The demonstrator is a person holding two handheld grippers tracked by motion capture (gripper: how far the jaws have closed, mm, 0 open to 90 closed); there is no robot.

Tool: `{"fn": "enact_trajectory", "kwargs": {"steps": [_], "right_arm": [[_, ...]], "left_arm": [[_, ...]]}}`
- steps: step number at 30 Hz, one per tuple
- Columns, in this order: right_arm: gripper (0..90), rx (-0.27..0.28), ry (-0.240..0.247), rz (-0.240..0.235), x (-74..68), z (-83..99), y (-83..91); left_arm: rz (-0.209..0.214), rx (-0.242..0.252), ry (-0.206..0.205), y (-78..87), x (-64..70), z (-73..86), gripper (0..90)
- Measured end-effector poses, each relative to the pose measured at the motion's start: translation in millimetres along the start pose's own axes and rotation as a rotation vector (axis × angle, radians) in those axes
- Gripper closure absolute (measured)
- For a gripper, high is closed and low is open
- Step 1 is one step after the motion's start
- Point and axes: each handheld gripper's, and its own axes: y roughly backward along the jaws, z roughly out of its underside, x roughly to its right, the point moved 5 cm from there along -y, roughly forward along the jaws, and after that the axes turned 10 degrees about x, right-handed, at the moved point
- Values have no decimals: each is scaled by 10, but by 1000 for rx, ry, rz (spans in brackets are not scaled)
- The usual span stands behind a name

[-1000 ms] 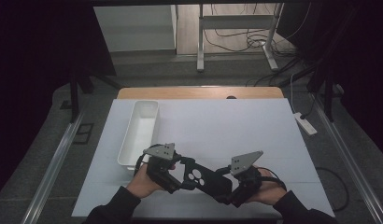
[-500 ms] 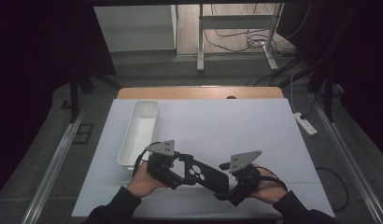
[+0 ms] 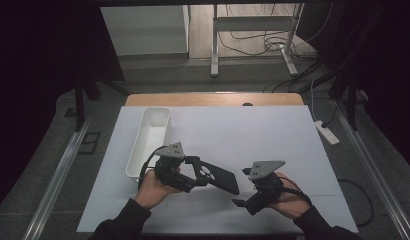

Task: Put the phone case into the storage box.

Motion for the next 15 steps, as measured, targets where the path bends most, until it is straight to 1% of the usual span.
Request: {"fn": "enact_trajectory", "kwargs": {"steps": [1,2,3,6,9,11,13,15], "right_arm": [[0,-1,-7,-1,6,5,0],[0,-1,-17,2,9,5,-2],[0,-1,-17,2,9,5,-2],[0,14,-50,7,18,-9,-1],[0,17,-57,19,31,-16,-5],[0,18,-64,31,33,-21,-12],[0,19,-68,39,22,-32,-25],[0,3,-67,34,7,-40,-41]], "left_arm": [[0,0,0,0,0,0,152],[-11,-1,2,1,-6,-8,152],[-19,-2,9,1,-11,-18,152],[-42,-3,21,-3,-21,-44,153],[-63,-6,35,-14,-29,-61,153],[-71,-5,46,-30,-29,-67,153],[-73,-4,55,-50,-23,-73,153],[-73,-3,62,-62,-15,-77,153]]}}
